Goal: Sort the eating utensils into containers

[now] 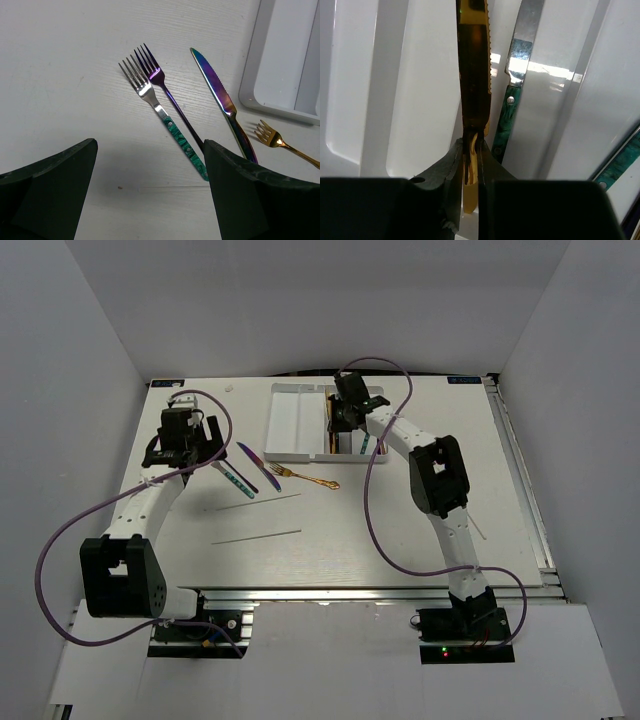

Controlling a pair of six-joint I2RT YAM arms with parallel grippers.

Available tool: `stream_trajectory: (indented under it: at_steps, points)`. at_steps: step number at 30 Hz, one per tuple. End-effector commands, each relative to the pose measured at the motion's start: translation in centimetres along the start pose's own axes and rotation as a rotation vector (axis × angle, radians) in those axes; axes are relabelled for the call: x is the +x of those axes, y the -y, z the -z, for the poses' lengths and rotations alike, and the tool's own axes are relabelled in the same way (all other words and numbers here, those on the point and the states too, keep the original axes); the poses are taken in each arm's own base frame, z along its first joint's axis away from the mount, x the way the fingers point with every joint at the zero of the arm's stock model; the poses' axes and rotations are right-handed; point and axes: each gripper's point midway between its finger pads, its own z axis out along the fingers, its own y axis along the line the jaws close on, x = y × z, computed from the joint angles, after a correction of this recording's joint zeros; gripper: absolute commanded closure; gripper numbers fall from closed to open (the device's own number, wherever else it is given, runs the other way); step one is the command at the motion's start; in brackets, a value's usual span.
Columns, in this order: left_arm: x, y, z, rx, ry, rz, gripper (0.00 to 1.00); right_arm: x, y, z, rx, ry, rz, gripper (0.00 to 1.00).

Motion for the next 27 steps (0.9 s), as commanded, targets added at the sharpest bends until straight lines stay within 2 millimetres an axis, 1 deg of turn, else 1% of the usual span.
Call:
stream_trajectory:
  at_steps: [1,2,3,4,5,7,8,9,10,11,12,13,14,15,16,17,18,19,20,21,22,23,24,25,26,27]
  points:
    - [-0.7,0.1,0.6,0.007,0.035,0.013,0.02,-0.9,-0.4,0.1,-0.025,0.033,-0.02,1.0]
    - [-0.6,0.1,0.6,0.008,0.032,0.013,0.02,-0.5,-0.2,-0.1,-0.026,0.021,-0.021,1.0]
    - [-0.7,0.1,0.6,0.008,0.033,0.016,0.02,-0.6,-0.1,0.0,-0.032,0.02,-0.024,1.0]
    - [-0.7,0.2,0.6,0.007,0.029,0.023,0.02,-0.6,0.0,0.0,-0.031,0.021,-0.025,0.88]
    - [-0.7,0.3,0.6,0.01,0.028,0.026,0.02,-0.7,0.0,0.1,-0.031,0.023,-0.026,0.83]
    - [-0.7,0.5,0.5,0.016,0.007,0.035,0.02,-1.2,0.0,0.4,-0.032,0.032,-0.028,0.75]
    - [-0.8,1.0,0.5,0.039,-0.003,0.054,0.02,-1.8,-0.2,0.8,-0.035,0.042,-0.027,0.73]
    - [-0.5,1.2,0.3,0.047,-0.025,0.061,0.02,-2.2,-0.2,1.1,-0.037,0.05,-0.028,0.69]
    - [-1.0,1.6,0.4,0.06,-0.022,0.079,0.02,-3.0,-0.5,1.9,-0.042,0.068,-0.026,0.61]
    - [-1.0,2.2,0.4,0.089,-0.03,0.092,0.03,-3.6,-0.6,2.4,-0.046,0.081,-0.024,0.56]
    - [-0.6,2.5,0.1,0.101,-0.054,0.101,0.04,-4.6,-1.4,3.5,-0.08,0.096,-0.019,0.52]
    - [-0.9,2.7,0.0,0.106,-0.057,0.104,0.05,-5.1,-1.5,4.1,-0.084,0.108,-0.016,0.48]
    - [-0.6,3.5,-0.1,0.141,-0.08,0.114,0.06,-5.7,-1.5,4.5,-0.088,0.12,-0.009,0.46]
    - [0.0,3.7,-0.2,0.142,-0.117,0.12,0.06,-6.8,-1.8,5.8,-0.094,0.146,-0.004,0.44]
    - [0.7,3.9,-1.0,0.14,-0.157,0.122,0.08,-7.3,-1.9,6.4,-0.095,0.155,-0.001,0.4]
    - [0.3,4.2,-1.2,0.145,-0.162,0.126,0.09,-7.8,-1.9,7.0,-0.098,0.167,0.002,0.39]
    - [0.8,4.4,-1.3,0.15,-0.193,0.135,0.12,-8.9,-2.1,8.4,-0.104,0.195,0.013,0.38]
    - [0.8,4.6,-2.0,0.149,-0.214,0.14,0.14,-9.5,-2.1,9.0,-0.103,0.211,0.02,0.38]
    - [0.9,4.8,-2.3,0.149,-0.229,0.149,0.16,-10.0,-2.0,9.7,-0.1,0.227,0.025,0.38]
    - [1.4,5.2,-2.5,0.157,-0.26,0.151,0.22,-11.0,-1.9,11.1,-0.096,0.258,0.039,0.37]
    - [2.1,5.3,-3.2,0.15,-0.293,0.162,0.24,-11.2,-1.7,11.6,-0.091,0.265,0.045,0.37]
    - [1.8,5.5,-3.4,0.148,-0.298,0.173,0.26,-11.3,-1.5,12.0,-0.088,0.269,0.054,0.36]
    - [2.2,5.7,-3.5,0.145,-0.317,0.175,0.29,-12.1,-0.7,13.1,-0.058,0.294,0.055,0.36]
    - [2.3,5.9,-3.7,0.139,-0.324,0.194,0.34,-12.2,-0.2,13.5,-0.045,0.3,0.064,0.36]
    - [2.7,6.0,-4.0,0.136,-0.338,0.199,0.36,-11.6,0.3,13.5,-0.032,0.286,0.064,0.36]
    - [2.7,6.3,-4.1,0.139,-0.34,0.199,0.39,-12.0,1.2,14.3,-0.012,0.3,0.061,0.36]
